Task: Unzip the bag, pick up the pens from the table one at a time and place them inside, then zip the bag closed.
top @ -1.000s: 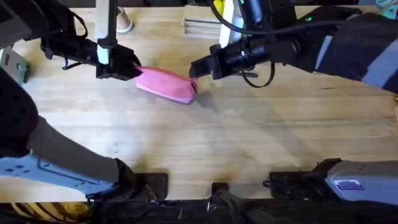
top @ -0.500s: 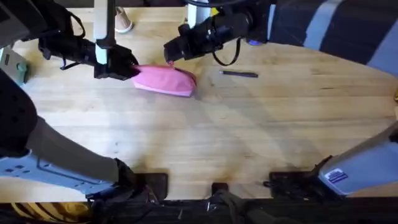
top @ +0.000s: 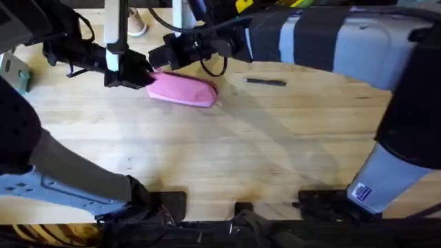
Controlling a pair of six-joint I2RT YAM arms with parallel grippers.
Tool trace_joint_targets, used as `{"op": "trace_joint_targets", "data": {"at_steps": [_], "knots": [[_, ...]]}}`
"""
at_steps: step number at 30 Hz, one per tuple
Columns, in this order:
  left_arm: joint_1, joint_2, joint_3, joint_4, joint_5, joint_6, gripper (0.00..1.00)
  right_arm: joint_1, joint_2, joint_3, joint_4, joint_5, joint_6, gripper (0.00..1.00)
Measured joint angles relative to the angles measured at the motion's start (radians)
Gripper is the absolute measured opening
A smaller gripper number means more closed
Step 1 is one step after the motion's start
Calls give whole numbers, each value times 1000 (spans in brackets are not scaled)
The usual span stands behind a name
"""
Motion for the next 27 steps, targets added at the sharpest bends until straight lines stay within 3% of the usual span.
{"op": "trace_joint_targets", "data": {"at_steps": [9,14,19,27], "knots": [[0,0,0,-4,0,0,44,23,52,1,76,-4,28,62],[0,0,0,-5,0,0,44,-9,48,7,24,-46,4,390],[0,0,0,-5,0,0,44,-83,-4,8,-147,-64,-107,964],[0,0,0,-7,0,0,43,-158,-175,10,-372,19,-325,997]]}}
